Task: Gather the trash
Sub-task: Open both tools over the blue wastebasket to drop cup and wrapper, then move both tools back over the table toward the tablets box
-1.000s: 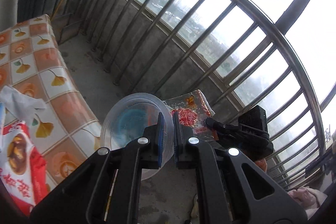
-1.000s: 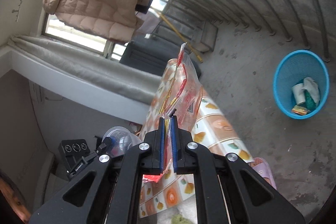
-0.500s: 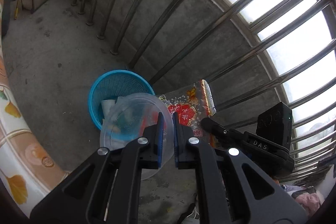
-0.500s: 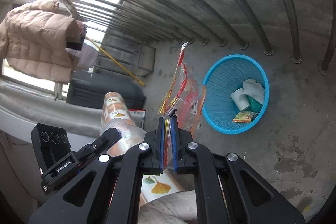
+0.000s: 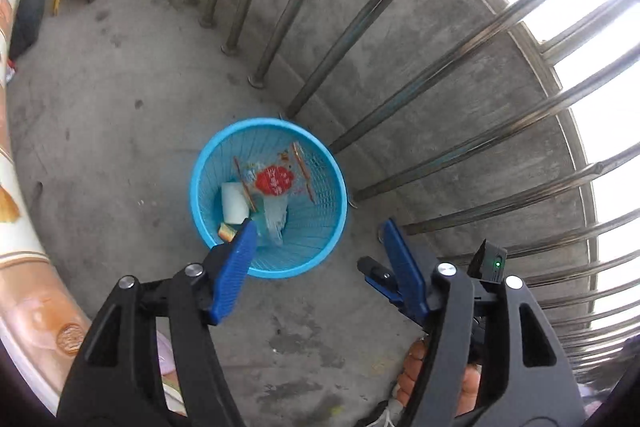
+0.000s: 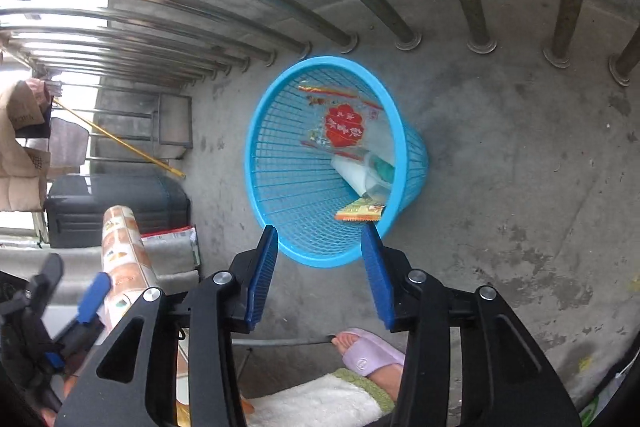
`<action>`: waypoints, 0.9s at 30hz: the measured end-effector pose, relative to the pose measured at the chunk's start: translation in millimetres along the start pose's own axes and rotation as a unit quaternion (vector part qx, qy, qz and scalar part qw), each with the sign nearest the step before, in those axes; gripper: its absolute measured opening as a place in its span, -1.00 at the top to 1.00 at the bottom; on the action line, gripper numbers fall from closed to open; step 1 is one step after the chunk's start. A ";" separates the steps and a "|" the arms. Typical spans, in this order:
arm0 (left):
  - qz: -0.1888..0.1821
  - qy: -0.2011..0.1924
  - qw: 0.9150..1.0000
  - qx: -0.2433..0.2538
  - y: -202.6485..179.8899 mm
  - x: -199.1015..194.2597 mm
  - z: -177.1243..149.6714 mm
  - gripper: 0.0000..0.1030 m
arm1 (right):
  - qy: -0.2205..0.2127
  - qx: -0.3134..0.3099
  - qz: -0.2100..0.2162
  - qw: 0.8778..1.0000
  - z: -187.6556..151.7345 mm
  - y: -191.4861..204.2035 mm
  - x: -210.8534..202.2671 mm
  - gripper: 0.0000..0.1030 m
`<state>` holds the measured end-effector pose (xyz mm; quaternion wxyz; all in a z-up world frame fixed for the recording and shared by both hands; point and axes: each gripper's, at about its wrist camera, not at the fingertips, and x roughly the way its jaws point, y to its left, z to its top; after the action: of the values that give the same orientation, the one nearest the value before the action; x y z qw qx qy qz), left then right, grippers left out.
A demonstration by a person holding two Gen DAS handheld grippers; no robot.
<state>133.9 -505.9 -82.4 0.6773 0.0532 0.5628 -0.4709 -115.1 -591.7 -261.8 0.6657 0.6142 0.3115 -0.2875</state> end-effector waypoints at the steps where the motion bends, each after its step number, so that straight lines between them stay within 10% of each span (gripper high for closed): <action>1: 0.001 -0.008 1.000 0.007 -3.1 -6.2 -3.1 -0.26 | -0.002 -0.003 -0.002 1.000 -2.6 0.7 -3.4 0.16; 18: -0.003 -0.141 0.988 0.056 -1.8 -197.5 -95.5 -0.61 | -0.053 -0.221 -0.011 0.974 -70.3 116.9 -94.0 -0.36; 27: 0.013 -0.219 0.975 0.022 48.4 -295.3 -145.6 -0.62 | 0.011 -0.333 0.046 0.942 -129.1 206.5 -94.8 -0.37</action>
<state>86.7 -220.9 82.8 0.7888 -0.0291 0.3899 -0.4743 -25.8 -446.4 -63.8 0.8415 0.3740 0.3676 -0.1296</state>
